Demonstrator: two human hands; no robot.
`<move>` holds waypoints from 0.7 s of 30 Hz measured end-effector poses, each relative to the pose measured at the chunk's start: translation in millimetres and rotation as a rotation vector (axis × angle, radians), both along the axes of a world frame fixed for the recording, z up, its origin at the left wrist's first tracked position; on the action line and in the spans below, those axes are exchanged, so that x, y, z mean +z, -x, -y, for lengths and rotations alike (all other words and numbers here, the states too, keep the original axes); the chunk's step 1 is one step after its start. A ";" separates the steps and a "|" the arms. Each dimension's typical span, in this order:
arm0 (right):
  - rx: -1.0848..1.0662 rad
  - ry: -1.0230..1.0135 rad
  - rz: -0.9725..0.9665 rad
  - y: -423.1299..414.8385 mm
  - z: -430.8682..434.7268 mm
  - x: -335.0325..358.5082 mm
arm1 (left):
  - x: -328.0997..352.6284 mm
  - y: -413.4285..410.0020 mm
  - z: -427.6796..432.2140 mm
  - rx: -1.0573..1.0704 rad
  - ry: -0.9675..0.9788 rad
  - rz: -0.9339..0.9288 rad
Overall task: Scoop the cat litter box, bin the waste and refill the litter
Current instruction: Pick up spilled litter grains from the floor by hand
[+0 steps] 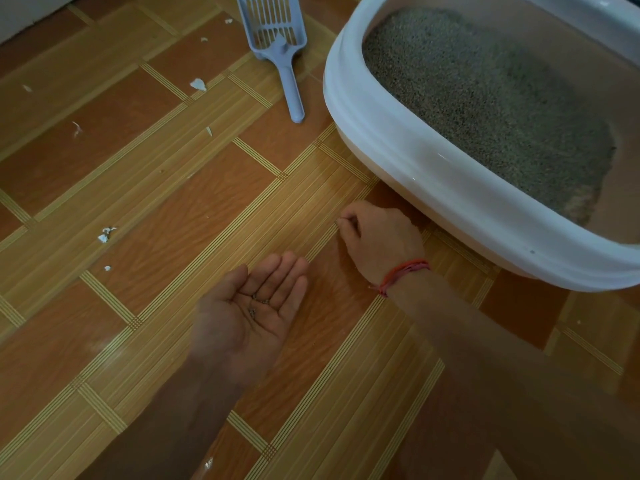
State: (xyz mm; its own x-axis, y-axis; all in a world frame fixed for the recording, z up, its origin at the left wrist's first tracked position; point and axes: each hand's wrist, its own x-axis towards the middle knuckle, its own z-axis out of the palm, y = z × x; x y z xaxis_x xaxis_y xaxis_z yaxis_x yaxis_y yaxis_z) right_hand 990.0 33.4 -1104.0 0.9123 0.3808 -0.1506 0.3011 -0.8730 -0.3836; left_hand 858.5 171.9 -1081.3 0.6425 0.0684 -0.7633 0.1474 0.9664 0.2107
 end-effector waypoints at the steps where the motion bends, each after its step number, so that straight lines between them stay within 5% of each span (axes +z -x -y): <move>1: 0.013 0.021 0.005 0.2 -1.2 0.6 | 0.1 0.0 0.1 -0.001 -0.001 0.002; 8: 0.043 0.084 -0.026 2.0 -5.1 7.3 | 0.9 0.1 1.2 0.001 -0.010 0.000; 21: 0.197 -0.256 -0.047 77.5 -15.1 41.4 | -1.2 -0.5 1.3 0.006 0.008 0.017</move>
